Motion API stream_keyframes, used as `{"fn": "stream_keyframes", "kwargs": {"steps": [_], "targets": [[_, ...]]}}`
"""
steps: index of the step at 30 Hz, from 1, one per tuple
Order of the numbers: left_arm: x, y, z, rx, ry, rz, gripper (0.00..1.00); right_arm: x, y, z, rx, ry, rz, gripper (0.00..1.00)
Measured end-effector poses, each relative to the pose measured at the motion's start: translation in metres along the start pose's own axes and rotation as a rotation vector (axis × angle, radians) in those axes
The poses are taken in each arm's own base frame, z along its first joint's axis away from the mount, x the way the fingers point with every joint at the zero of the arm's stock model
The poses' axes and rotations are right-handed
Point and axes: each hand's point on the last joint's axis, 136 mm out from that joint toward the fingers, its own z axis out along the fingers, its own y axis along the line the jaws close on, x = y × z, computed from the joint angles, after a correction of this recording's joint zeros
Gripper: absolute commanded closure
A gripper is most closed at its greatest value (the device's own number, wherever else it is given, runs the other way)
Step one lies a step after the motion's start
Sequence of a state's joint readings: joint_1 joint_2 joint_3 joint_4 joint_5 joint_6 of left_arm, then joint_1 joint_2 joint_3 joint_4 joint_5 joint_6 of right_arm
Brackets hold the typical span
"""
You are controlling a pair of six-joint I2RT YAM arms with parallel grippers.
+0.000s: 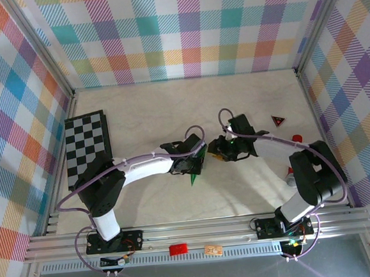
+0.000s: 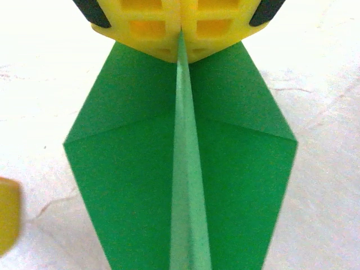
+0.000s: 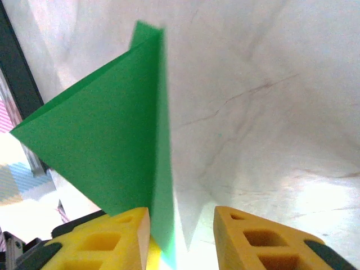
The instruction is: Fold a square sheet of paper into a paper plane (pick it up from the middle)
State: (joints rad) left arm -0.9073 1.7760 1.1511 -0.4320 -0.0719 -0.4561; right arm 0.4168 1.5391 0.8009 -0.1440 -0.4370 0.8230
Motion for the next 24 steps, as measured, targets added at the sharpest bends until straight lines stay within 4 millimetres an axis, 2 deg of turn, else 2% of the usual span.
{"fn": "stream_keyframes", "kwargs": {"steps": [3,7,13,24], "targets": [[-0.005,0.005,-0.001,-0.031,-0.01,-0.005,0.95,-0.003,-0.019,-0.01,0.026,-0.039,0.037,0.62],[-0.006,0.014,0.004,-0.073,0.002,-0.026,0.94,-0.002,-0.04,-0.013,0.062,-0.051,0.084,0.62],[-0.001,0.024,0.014,-0.104,0.038,-0.074,0.93,0.001,-0.043,-0.013,0.065,-0.046,0.089,0.62],[-0.001,0.028,0.016,-0.108,0.038,-0.135,0.89,0.004,-0.046,-0.012,0.068,-0.042,0.095,0.61]]}}
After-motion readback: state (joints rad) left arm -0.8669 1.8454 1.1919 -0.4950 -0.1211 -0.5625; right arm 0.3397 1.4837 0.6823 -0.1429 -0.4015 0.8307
